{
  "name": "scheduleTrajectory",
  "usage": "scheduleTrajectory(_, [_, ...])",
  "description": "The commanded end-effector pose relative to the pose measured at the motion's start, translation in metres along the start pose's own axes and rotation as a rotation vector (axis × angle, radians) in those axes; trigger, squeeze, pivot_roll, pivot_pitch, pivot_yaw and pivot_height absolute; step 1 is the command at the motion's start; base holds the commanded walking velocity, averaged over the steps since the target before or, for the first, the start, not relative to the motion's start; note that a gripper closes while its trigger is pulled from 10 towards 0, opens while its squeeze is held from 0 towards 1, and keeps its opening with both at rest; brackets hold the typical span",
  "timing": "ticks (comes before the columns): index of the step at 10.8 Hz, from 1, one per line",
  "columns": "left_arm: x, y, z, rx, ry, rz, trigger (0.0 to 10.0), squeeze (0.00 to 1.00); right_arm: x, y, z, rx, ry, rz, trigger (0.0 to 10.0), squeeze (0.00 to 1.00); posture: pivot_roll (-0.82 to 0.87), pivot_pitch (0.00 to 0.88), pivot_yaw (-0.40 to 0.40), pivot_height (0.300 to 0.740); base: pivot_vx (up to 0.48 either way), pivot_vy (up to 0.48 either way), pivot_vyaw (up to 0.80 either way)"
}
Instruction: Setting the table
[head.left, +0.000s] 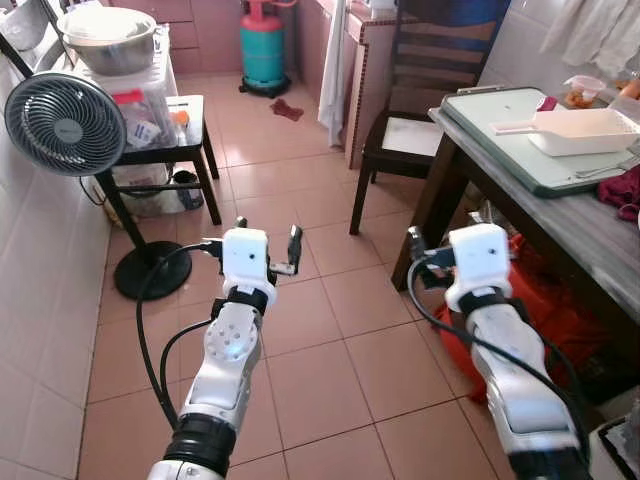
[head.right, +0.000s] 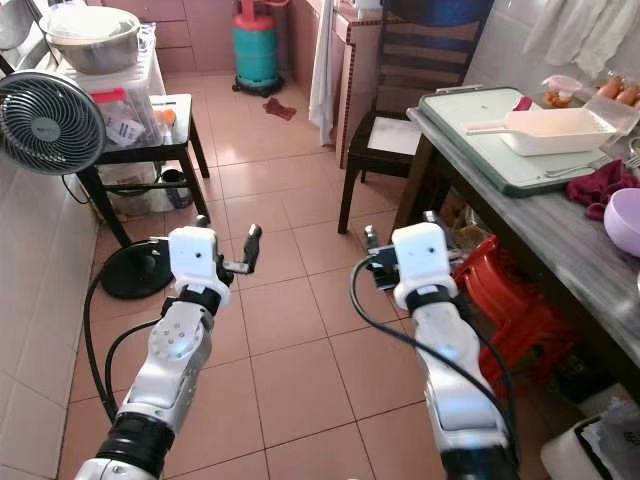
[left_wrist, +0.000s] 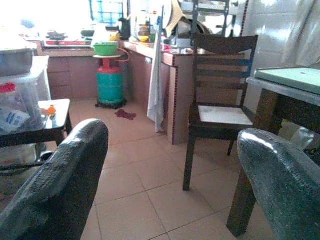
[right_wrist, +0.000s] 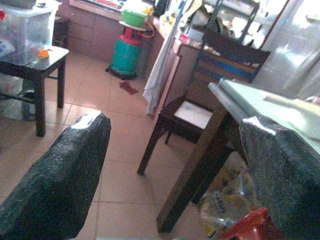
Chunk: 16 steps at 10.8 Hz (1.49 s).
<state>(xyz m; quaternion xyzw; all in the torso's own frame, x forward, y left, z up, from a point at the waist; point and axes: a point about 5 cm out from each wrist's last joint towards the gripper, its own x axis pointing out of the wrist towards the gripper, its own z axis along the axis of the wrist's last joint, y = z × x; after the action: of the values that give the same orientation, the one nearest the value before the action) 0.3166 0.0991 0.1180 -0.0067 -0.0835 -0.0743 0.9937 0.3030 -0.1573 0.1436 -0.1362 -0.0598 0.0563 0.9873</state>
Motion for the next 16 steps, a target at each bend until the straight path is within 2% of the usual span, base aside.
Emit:
scheduleTrajectory(1, [0.001,0.002,-0.004,-0.013,0.016,0.008,10.0,0.0,0.003,0.005,0.0,-0.013,-0.023,0.037,10.0,0.0,-0.18,0.014,0.012,0.74,0.0,0.0,0.0])
scheduleTrajectory(3, [-0.002,0.009,-0.012,0.009,0.042,0.025,10.0,0.0,-0.001,0.012,-0.013,0.003,0.006,0.035,10.0,0.0,-0.17,0.011,0.04,0.74,0.0,0.0,0.0])
scheduleTrajectory(4, [-0.005,0.016,-0.026,0.048,0.098,0.044,10.0,0.0,-0.004,0.014,-0.021,0.022,0.03,0.033,10.0,0.0,-0.17,0.003,0.036,0.74,0.0,0.0,0.0])
scheduleTrajectory(5, [-0.017,0.027,-0.057,0.08,0.25,0.066,10.0,0.0,-0.008,0.013,-0.048,0.059,0.13,0.012,10.0,0.0,-0.16,0.0,0.034,0.74,0.0,0.0,0.0])
scheduleTrajectory(6, [-0.025,0.029,-0.072,0.093,0.332,0.052,10.0,0.0,-0.012,0.013,-0.065,0.096,0.194,0.004,10.0,0.0,-0.16,0.0,0.029,0.74,0.0,0.0,0.0])
scheduleTrajectory(7, [-0.048,0.027,-0.103,0.139,0.511,-0.032,10.0,0.0,-0.021,0.016,-0.094,0.149,0.312,0.012,10.0,0.0,-0.15,0.0,0.028,0.74,0.0,0.0,0.0])
scheduleTrajectory(8, [-0.059,0.024,-0.115,0.152,0.578,-0.077,10.0,0.0,-0.026,0.019,-0.107,0.15,0.36,0.025,10.0,0.0,-0.15,0.0,0.029,0.74,0.0,0.0,0.0])
scheduleTrajectory(9, [-0.076,0.021,-0.131,0.19,0.695,-0.131,10.0,0.0,-0.037,0.027,-0.131,0.168,0.483,0.054,10.0,0.0,-0.15,0.0,0.035,0.74,0.0,0.0,0.0])
scheduleTrajectory(10, [-0.088,0.02,-0.141,0.193,0.782,-0.153,10.0,0.0,-0.05,0.035,-0.146,0.224,0.564,0.095,10.0,0.0,-0.15,0.0,0.042,0.74,0.0,0.0,0.0])
scheduleTrajectory(11, [-0.097,0.016,-0.148,0.193,0.842,-0.175,10.0,0.0,-0.067,0.043,-0.163,0.177,0.674,0.124,10.0,0.0,-0.16,0.0,0.043,0.74,0.0,0.0,0.0])
scheduleTrajectory(13, [-0.124,0.025,-0.162,0.21,0.986,-0.132,10.0,0.0,-0.094,0.062,-0.181,0.177,0.807,0.187,10.0,0.0,-0.18,0.0,0.04,0.74,0.0,0.0,0.0])
scheduleTrajectory(15, [-0.148,0.038,-0.171,0.191,1.082,-0.085,10.0,0.0,-0.113,0.071,-0.189,0.111,0.871,0.258,10.0,0.0,-0.17,0.006,0.035,0.74,0.0,0.0,0.0])
scheduleTrajectory(16, [-0.158,0.046,-0.173,0.191,1.118,-0.051,10.0,0.0,-0.12,0.067,-0.193,0.07,0.888,0.23,10.0,0.0,-0.15,0.013,0.025,0.74,0.0,0.0,0.0])
